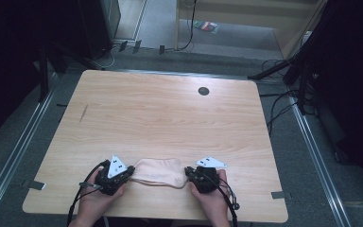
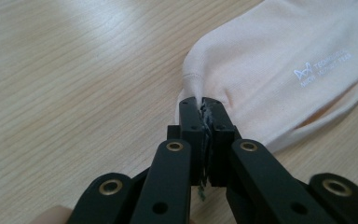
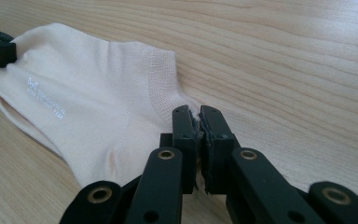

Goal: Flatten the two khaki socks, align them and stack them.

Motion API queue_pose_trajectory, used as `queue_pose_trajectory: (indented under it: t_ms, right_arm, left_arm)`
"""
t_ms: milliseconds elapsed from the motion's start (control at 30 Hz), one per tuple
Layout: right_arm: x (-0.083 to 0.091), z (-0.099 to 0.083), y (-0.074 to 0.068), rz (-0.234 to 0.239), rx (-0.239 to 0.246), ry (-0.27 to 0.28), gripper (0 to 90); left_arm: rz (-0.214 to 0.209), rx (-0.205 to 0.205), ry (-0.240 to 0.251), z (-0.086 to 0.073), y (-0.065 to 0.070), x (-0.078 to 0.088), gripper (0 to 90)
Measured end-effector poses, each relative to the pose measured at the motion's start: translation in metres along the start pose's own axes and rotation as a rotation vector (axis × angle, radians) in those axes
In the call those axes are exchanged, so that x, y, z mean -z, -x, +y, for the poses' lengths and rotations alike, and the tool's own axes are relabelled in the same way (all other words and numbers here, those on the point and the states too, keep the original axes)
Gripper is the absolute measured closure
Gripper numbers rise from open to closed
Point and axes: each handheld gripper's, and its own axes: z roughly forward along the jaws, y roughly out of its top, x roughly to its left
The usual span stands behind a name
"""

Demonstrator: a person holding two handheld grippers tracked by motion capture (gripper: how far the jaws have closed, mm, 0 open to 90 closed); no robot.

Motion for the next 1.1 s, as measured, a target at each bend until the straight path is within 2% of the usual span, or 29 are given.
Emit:
queue_pose_trajectory:
  t_ms: [33, 67, 100, 167, 233, 300, 400, 467, 567, 667, 700, 767, 833, 867, 900, 967, 1000, 1033, 1067, 1100]
  right_arm:
    - [0.0, 0.0, 0.0, 0.0, 0.0, 0.0, 86.2]
    - [0.0, 0.0, 0.0, 0.003, -0.004, 0.002, 86.1]
    - [0.0, -0.001, 0.0, 0.01, -0.01, 0.008, 85.8]
    - [0.003, -0.002, -0.001, 0.029, -0.013, 0.036, 84.8]
    - [0.007, 0.0, -0.001, 0.061, -0.025, 0.073, 83.6]
    - [0.011, 0.002, -0.003, 0.071, -0.024, 0.095, 83.5]
    - [0.018, 0.004, -0.004, 0.074, -0.02, 0.12, 84.2]
    - [0.019, 0.005, -0.004, 0.073, -0.022, 0.124, 84.2]
    - [0.022, 0.005, -0.001, 0.075, -0.024, 0.122, 84.3]
    - [0.019, 0.004, 0.0, 0.073, -0.016, 0.104, 84.3]
    - [0.015, 0.003, -0.001, 0.075, -0.008, 0.086, 84.3]
    - [0.014, 0.003, -0.001, 0.074, -0.009, 0.082, 84.3]
    - [0.013, 0.003, 0.0, 0.071, -0.007, 0.08, 84.3]
    - [0.012, 0.002, 0.001, 0.07, -0.008, 0.077, 84.0]
    - [0.011, 0.002, 0.002, 0.074, -0.011, 0.067, 82.9]
    - [0.009, 0.002, 0.003, 0.083, -0.013, 0.055, 77.4]
    - [0.009, 0.002, 0.003, 0.083, -0.013, 0.055, 77.4]
    - [0.009, 0.001, 0.003, 0.072, -0.012, 0.079, 73.1]
    - [0.01, 0.002, 0.003, 0.065, -0.013, 0.094, 68.2]
    - [0.013, 0.002, 0.003, 0.06, -0.015, 0.12, 68.3]
  left_arm:
    - [0.0, 0.0, 0.0, 0.0, 0.0, 0.0, 88.3]
    - [-0.03, 0.014, 0.015, -0.002, -0.002, 0.001, 88.3]
    - [-0.079, 0.042, 0.027, -0.004, -0.005, 0.003, 87.3]
    - [-0.128, 0.098, 0.074, -0.006, -0.01, 0.011, 86.1]
    - [-0.138, 0.116, 0.104, -0.005, -0.012, 0.018, 88.6]
    - [-0.163, 0.132, 0.127, -0.003, -0.012, 0.023, 89.3]
    - [-0.186, 0.131, 0.122, -0.003, -0.009, 0.026, 89.4]
    - [-0.188, 0.123, 0.114, -0.003, -0.007, 0.025, 89.4]
    - [-0.164, 0.093, 0.097, -0.004, -0.002, 0.025, 89.2]
    - [-0.122, 0.058, 0.096, -0.004, 0.002, 0.024, 88.5]
    - [-0.088, 0.03, 0.094, -0.004, 0.004, 0.024, 87.4]
    - [-0.074, 0.008, 0.089, -0.004, 0.007, 0.024, 85.5]
    - [-0.069, -0.027, 0.081, -0.004, 0.009, 0.023, 80.4]
    - [-0.061, -0.034, 0.084, -0.004, 0.011, 0.022, 72.9]
    - [-0.049, -0.029, 0.094, -0.005, 0.011, 0.022, 65.5]
    - [-0.045, 0.02, 0.144, -0.003, 0.008, 0.026, 56.3]
    - [-0.045, 0.02, 0.144, -0.003, 0.008, 0.026, 56.5]
    - [-0.05, 0.051, 0.182, -0.002, 0.006, 0.03, 60.5]
    - [-0.099, 0.12, 0.25, -0.001, -0.001, 0.036, 66.9]
    - [-0.127, 0.142, 0.263, 0.0, -0.003, 0.038, 73.3]
